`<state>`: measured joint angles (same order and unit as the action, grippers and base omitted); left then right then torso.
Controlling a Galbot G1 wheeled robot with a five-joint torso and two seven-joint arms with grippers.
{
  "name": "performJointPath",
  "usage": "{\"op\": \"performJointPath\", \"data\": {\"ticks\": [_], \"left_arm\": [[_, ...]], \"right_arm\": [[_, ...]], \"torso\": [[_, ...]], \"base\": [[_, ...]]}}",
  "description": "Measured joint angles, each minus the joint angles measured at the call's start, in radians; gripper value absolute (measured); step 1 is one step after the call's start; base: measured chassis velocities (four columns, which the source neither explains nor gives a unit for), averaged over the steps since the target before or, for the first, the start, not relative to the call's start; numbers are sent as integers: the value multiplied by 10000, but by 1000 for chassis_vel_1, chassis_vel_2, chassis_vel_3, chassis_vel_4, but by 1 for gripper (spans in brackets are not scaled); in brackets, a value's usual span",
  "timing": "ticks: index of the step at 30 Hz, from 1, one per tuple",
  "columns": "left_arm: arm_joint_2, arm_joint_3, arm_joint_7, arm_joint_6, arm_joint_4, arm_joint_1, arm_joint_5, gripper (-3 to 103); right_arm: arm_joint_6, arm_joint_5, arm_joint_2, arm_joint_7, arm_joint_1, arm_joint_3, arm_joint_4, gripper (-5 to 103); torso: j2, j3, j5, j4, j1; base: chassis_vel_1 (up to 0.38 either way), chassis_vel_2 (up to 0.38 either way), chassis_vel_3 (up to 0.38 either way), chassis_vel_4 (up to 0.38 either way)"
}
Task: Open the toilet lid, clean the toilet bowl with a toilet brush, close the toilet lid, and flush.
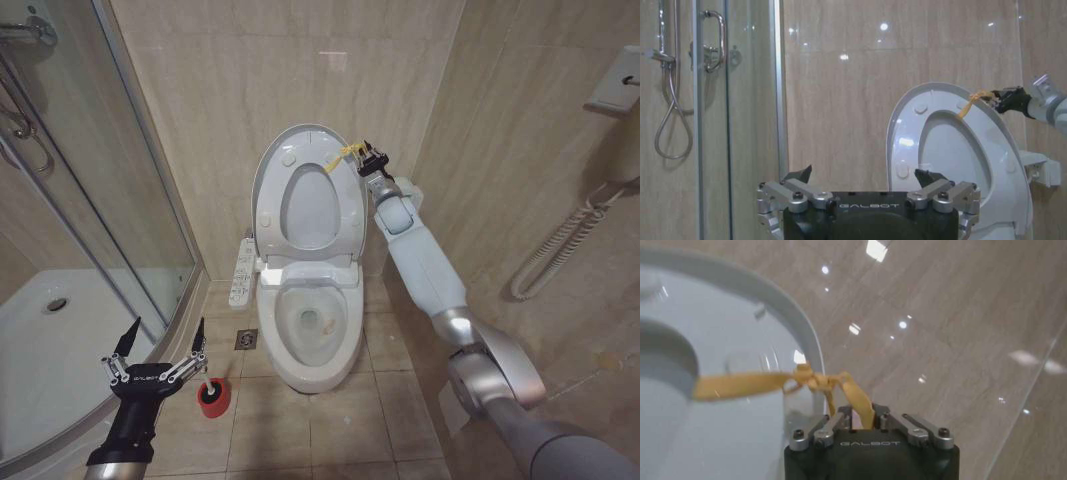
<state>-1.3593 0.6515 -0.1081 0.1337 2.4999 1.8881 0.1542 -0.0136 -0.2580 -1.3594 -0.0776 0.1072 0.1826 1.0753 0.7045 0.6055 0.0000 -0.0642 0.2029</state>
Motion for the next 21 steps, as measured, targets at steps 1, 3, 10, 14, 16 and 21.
{"op": "performJointPath", "data": {"ticks": [1, 3, 10, 14, 16, 21], "left_arm": [[0, 0, 0, 0, 0, 0, 0, 100], [0, 0, 0, 0, 0, 0, 0, 100], [0, 0, 0, 0, 0, 0, 0, 100], [0, 0, 1, 0, 0, 0, 0, 100], [0, 0, 1, 0, 0, 0, 0, 100], [0, 0, 0, 0, 0, 0, 0, 100]], "right_arm": [[0, 0, 0, 0, 0, 0, 0, -1], [-425, 693, 319, -116, 435, -287, 1046, 25], [-2020, 2668, 1169, -570, 1557, -798, 3365, 52], [-2457, 3839, 1653, -998, 2205, -1050, 4470, 52], [-2735, 4641, 1743, -1412, 2648, -1164, 5068, 79], [-2976, 5491, 1758, -1984, 3531, -1312, 5789, 79]], "torso": [[0, 0, 0, 0, 0], [0, 0, 0, 2, 0], [0, -1, 1, 2, 0], [0, -2, 0, -1, -1], [0, -2, 1, -1, -1], [0, -1, 1, 5, -1]], "base": [[0, 0, 0, 0], [0, 0, 0, 0], [0, 0, 0, 0], [0, 0, 0, 0], [0, 0, 0, 0], [0, 0, 0, 0]]}}
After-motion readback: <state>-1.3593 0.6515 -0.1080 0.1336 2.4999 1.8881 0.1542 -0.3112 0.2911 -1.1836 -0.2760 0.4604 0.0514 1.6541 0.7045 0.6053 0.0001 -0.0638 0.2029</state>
